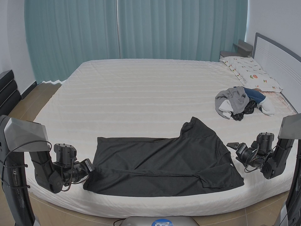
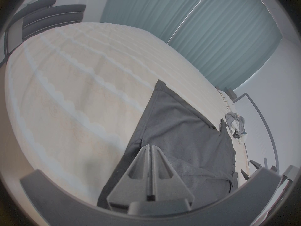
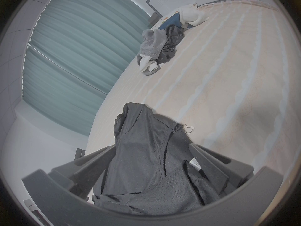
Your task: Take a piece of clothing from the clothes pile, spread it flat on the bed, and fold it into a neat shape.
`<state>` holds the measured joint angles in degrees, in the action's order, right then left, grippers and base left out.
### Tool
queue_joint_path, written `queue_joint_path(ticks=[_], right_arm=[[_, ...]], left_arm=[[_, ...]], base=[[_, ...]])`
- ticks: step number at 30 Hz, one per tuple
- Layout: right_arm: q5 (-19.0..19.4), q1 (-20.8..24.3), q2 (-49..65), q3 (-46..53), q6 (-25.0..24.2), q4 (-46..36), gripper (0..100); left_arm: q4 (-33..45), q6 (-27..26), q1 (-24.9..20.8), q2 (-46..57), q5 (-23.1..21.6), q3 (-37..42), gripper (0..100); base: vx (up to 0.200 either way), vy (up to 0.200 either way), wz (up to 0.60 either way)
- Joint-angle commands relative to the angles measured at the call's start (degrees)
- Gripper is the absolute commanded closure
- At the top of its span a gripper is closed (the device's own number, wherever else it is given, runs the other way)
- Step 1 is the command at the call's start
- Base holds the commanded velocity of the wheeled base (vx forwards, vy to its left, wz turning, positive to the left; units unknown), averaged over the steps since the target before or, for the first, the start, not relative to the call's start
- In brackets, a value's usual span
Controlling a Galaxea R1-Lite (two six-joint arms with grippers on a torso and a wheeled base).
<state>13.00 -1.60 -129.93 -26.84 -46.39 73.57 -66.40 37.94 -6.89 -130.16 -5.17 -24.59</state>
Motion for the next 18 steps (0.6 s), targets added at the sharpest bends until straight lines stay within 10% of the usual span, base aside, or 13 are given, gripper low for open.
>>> queue_joint_path(ticks=[1,8,9,18], right_arm=[[0.01,0.01,0.38,1.00,0.24,1.14,0],[0.01,0.37,0.02,1.00,0.33,1.31,0],[0.01,0.54,0.02,1.00,0.33,1.31,0],[0.01,0.63,-0.24,0.92,0.33,1.22,0]], left_arm=[[-0.13,0.12,1.26,2.37,0.25,0.59,100],[-0.13,0.47,0.56,1.93,-1.34,-0.11,100],[-0.13,0.47,0.47,1.57,-1.95,-0.46,0],[-0.22,0.21,-2.17,-3.17,-4.32,-3.01,0]], base=[[0.000,0.000,0.00],[0.000,0.000,0.00],[0.000,0.000,0.00],[0.000,0.000,0.00]])
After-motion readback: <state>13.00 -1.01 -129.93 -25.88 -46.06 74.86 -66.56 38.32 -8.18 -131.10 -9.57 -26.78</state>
